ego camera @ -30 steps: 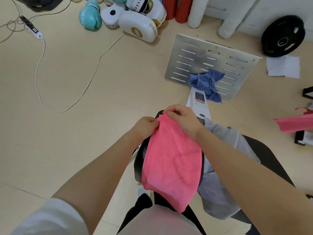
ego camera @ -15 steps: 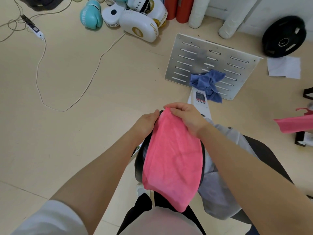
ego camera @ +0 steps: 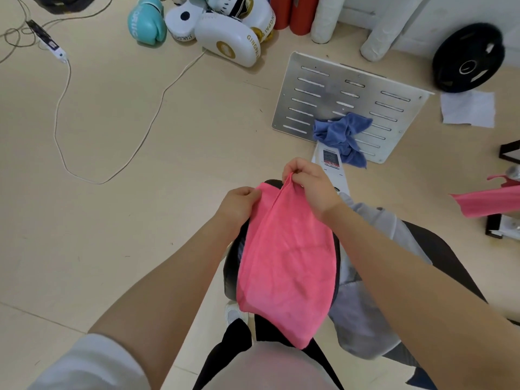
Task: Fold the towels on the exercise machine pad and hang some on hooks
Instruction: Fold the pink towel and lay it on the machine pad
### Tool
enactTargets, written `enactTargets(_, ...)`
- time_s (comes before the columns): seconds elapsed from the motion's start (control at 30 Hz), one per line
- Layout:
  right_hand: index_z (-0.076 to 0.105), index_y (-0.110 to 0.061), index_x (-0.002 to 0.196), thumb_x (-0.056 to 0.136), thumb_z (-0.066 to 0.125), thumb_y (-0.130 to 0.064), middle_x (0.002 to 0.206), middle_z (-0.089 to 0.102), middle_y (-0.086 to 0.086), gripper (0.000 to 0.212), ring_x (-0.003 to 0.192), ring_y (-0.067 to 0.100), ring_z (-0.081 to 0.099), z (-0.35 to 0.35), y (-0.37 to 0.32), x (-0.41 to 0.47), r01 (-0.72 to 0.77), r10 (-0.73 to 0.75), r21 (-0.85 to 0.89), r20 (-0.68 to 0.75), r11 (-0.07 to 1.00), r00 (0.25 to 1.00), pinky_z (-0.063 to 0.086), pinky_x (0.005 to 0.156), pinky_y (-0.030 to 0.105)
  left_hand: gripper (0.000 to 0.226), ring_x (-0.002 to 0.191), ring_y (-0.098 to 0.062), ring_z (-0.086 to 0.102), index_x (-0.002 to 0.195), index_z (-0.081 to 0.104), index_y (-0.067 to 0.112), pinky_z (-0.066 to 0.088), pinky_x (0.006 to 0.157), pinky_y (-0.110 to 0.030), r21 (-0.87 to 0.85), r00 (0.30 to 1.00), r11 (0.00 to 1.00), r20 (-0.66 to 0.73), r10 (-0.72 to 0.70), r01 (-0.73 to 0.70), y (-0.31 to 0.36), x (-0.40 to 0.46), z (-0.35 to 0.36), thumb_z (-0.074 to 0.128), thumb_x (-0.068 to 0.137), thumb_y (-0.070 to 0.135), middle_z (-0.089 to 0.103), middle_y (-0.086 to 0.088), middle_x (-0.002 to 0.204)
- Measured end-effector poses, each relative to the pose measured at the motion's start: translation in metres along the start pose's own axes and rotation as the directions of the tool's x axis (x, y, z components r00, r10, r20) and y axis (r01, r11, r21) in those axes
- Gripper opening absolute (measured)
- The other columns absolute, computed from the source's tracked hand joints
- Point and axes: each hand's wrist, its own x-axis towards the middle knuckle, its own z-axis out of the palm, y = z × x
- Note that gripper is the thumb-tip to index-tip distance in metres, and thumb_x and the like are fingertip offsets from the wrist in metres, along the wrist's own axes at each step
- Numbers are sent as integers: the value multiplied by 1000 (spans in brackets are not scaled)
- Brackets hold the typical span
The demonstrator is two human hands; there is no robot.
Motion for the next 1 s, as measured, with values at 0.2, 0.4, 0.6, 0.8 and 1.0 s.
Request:
enactTargets(0.2,56,-15,87,91,43,-3,79,57,-5,19,78,9,55,16,7,11,-31,42,-180,58,983,997,43,76,19,35,66,-18,45,78,64,2,36,61,-27,-82,999,997,35,7,-4,5,-5,4,44,96,25,55,-8,71)
enactTargets(0.4,54,-20,90,86,56,-17,77,65,1,6,78,18,61,28,17,15,5,-13,-465,-16,885,1000,49,73,35,50,73,-19,57,94,65,-5,46,68,-29,-122,993,992,118,26,-11,3,-10,1,50,92,42,65,-14,81)
enactTargets(0.6,56,-16,75,89,55,-42,76,53,-4,29,73,12,48,-21,19,1,-227,284,-495,41,839,958,38,67,26,21,73,-10,61,108,63,2,51,58,-10,-106,995,992,65,74,-66,4,-8,-2,50,94,11,65,-1,85)
enactTargets(0.8,64,-22,86,83,62,-36,86,61,-3,14,90,17,54,-62,28,-6,-273,345,-701,-41,659,938,37,92,35,24,68,-11,52,104,65,3,45,58,-16,157,995,983,17,94,-96,6,-6,7,46,95,16,61,-3,82)
enactTargets(1.0,50,-16,125,89,56,-30,130,42,12,39,120,30,42,-22,38,-28,-285,152,-732,-245,619,958,36,104,44,48,108,-24,56,134,36,11,43,86,-29,357,984,921,-21,176,-157,5,-11,6,54,91,20,55,-7,126)
